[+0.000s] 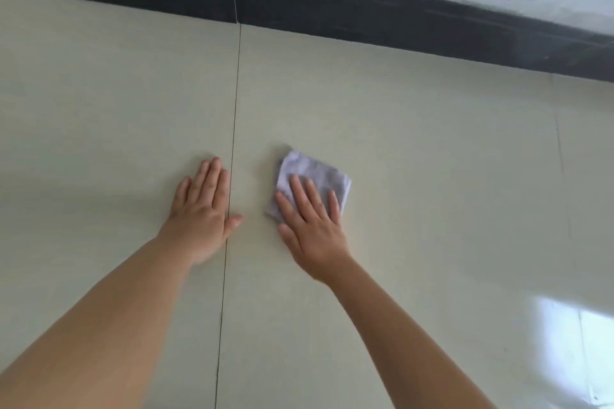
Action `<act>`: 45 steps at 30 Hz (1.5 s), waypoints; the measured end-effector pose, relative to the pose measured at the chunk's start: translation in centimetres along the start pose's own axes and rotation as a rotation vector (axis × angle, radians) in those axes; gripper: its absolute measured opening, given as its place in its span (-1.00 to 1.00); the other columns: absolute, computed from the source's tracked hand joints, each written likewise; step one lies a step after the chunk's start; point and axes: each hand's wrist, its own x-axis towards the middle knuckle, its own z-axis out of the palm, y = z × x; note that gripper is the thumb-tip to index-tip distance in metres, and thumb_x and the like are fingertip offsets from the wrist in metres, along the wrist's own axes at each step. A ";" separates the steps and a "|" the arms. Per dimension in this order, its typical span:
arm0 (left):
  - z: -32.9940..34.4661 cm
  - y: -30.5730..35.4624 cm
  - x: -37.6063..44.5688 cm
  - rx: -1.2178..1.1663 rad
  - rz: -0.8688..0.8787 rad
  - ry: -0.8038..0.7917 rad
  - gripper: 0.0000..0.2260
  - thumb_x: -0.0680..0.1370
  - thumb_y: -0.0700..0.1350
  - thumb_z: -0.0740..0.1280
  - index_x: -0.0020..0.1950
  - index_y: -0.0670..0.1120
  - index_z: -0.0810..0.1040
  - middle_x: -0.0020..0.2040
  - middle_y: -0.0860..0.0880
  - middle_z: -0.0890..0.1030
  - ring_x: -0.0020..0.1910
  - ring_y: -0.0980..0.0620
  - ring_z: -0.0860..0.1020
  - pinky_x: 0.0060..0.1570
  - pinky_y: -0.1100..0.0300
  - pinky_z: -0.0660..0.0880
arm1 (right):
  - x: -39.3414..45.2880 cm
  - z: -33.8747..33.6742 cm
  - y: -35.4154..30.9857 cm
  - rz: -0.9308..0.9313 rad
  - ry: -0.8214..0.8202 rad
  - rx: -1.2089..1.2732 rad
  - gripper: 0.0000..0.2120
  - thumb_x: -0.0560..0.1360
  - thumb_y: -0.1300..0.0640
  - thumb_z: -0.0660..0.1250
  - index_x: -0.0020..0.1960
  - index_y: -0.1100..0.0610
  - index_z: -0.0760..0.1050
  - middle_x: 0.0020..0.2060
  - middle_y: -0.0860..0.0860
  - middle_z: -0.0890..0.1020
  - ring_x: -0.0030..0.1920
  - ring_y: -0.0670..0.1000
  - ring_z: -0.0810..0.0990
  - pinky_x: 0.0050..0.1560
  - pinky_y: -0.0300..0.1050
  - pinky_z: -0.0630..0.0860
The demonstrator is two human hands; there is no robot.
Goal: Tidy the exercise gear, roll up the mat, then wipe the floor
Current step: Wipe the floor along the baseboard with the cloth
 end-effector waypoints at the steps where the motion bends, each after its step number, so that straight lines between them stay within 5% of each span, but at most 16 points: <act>1: 0.1 -0.1 -0.1 -0.006 -0.016 -0.056 -0.26 0.52 0.20 -0.15 0.52 -0.30 -0.06 0.54 -0.19 -0.16 0.53 -0.05 -0.15 0.46 -0.03 -0.15 | -3.0 1.0 1.6 0.009 -0.016 0.002 -0.45 0.60 -0.12 -0.34 0.48 -0.04 0.14 0.54 -0.01 0.07 0.53 -0.01 0.04 0.46 -0.04 -0.18; 3: 0.3 -0.4 0.0 -0.025 0.003 -0.002 -0.28 0.52 0.20 -0.18 0.52 -0.28 -0.10 0.47 -0.08 -0.28 0.47 0.03 -0.26 0.42 0.07 -0.24 | -7.2 1.2 6.1 0.147 -0.026 0.009 -0.49 0.61 -0.15 -0.32 0.52 -0.09 -0.02 0.54 -0.07 -0.13 0.53 -0.08 -0.18 0.48 -0.08 -0.23; 5: 0.5 -0.5 0.1 -0.014 0.025 0.056 -0.26 0.51 0.21 -0.18 0.51 -0.29 -0.04 0.49 -0.10 -0.21 0.48 0.02 -0.21 0.37 0.10 -0.26 | -7.6 -0.7 10.8 0.495 0.124 0.114 -0.43 0.59 -0.19 -0.30 0.52 0.01 0.01 0.54 0.04 -0.07 0.53 -0.03 -0.18 0.49 0.06 -0.16; 8: 0.8 -0.5 0.2 -0.022 0.001 -0.011 -0.22 0.46 0.25 -0.23 0.52 -0.25 -0.10 0.48 -0.06 -0.26 0.52 -0.01 -0.20 0.36 0.13 -0.32 | -0.9 -5.9 14.7 0.910 0.223 0.236 -0.53 0.65 0.03 -0.07 0.53 0.07 0.00 0.54 0.08 -0.10 0.54 0.09 -0.15 0.48 0.14 -0.15; 10: 0.6 -0.6 0.4 0.027 0.017 0.016 -0.25 0.53 0.22 -0.17 0.50 -0.32 0.10 0.52 -0.19 -0.04 0.54 -0.11 0.01 0.37 0.14 -0.23 | 6.1 -8.5 14.8 0.875 0.219 0.279 -0.53 0.65 0.05 -0.08 0.54 0.04 -0.04 0.55 0.03 -0.14 0.55 0.05 -0.18 0.49 0.12 -0.22; 12: 0.6 -1.0 0.7 0.082 0.038 -0.035 -0.30 0.62 0.15 -0.16 0.28 -0.42 0.44 0.34 -0.35 0.43 0.37 -0.22 0.32 0.31 0.15 -0.07 | 12.0 -9.5 11.9 0.697 0.133 0.239 -0.54 0.65 0.02 -0.13 0.54 0.01 -0.05 0.54 0.00 -0.16 0.54 0.02 -0.21 0.49 0.14 -0.24; 14: 1.1 -1.3 0.9 0.116 0.058 -0.111 -0.34 0.61 0.11 -0.08 0.14 -0.43 0.54 0.17 -0.36 0.58 0.24 -0.27 0.46 0.26 0.13 0.01 | 15.2 -8.9 6.7 0.435 0.026 0.170 -0.54 0.65 0.00 -0.16 0.54 0.00 -0.09 0.54 -0.01 -0.18 0.54 0.00 -0.22 0.49 0.11 -0.25; 18: 0.3 -0.6 0.5 0.157 0.024 -0.140 -0.36 0.41 0.09 0.10 0.17 -0.44 0.53 0.21 -0.38 0.54 0.16 -0.31 0.56 0.16 0.03 0.20 | 12.1 -5.7 -2.6 0.057 -0.106 0.060 -0.52 0.64 -0.04 -0.16 0.54 -0.03 -0.13 0.54 -0.05 -0.18 0.54 -0.02 -0.24 0.48 0.04 -0.32; 21: -0.2 0.0 0.1 0.058 -0.031 -0.059 -0.34 0.54 0.11 0.08 0.45 -0.37 0.21 0.50 -0.31 0.15 0.50 -0.23 0.16 0.42 -0.12 0.07 | 3.6 -1.7 -2.1 -0.032 -0.068 -0.001 -0.51 0.62 -0.06 -0.26 0.52 -0.04 0.05 0.54 -0.01 0.04 0.55 -0.01 -0.09 0.48 -0.03 -0.27; 23: -0.3 0.1 0.1 0.078 -0.050 -0.048 -0.36 0.60 0.11 -0.04 0.52 -0.30 -0.02 0.55 -0.24 -0.10 0.55 -0.15 -0.08 0.47 -0.09 -0.07 | -3.2 1.0 -0.2 0.015 -0.062 -0.012 -0.51 0.63 -0.07 -0.32 0.51 -0.07 0.06 0.54 -0.02 0.07 0.54 -0.03 -0.13 0.47 -0.02 -0.19; 26: -0.9 0.3 0.3 0.149 -0.086 -0.221 -0.38 0.65 0.07 -0.05 0.53 -0.23 -0.27 0.53 -0.16 -0.33 0.53 -0.07 -0.31 0.49 0.03 -0.23 | -12.5 2.7 3.3 0.243 -0.162 0.053 -0.52 0.62 -0.11 -0.32 0.52 -0.07 -0.23 0.52 -0.11 -0.26 0.52 -0.09 -0.29 0.47 -0.12 -0.27; 30: -1.6 0.7 -0.1 0.126 -0.096 -0.254 -0.37 0.65 0.06 -0.03 0.53 -0.22 -0.27 0.53 -0.15 -0.33 0.53 -0.07 -0.32 0.49 0.03 -0.24 | -18.0 1.0 6.5 0.633 -0.270 0.130 0.00 0.25 -0.45 -0.59 0.51 0.12 -0.24 0.45 -0.11 -0.32 0.53 -0.03 -0.24 0.49 -0.14 -0.23; 35: -2.6 2.0 -0.6 0.182 -0.095 -0.258 -0.40 0.66 0.03 -0.04 0.53 -0.25 -0.24 0.54 -0.17 -0.30 0.54 -0.09 -0.28 0.50 0.02 -0.22 | -17.1 -2.1 6.0 0.649 -0.401 0.206 -0.47 0.64 0.01 -0.05 0.54 0.12 -0.12 0.54 0.08 -0.17 0.54 0.07 -0.19 0.52 -0.01 -0.13; 45: -0.9 9.5 -5.1 0.264 0.270 -0.317 -0.45 0.67 0.00 -0.05 0.54 -0.24 -0.17 0.56 -0.17 -0.20 0.55 -0.07 -0.20 0.52 0.07 -0.12 | -22.2 -4.9 5.2 0.649 -0.474 0.013 -0.46 0.63 -0.04 -0.04 0.54 0.10 -0.12 0.54 0.09 -0.11 0.55 0.08 -0.14 0.51 -0.01 0.02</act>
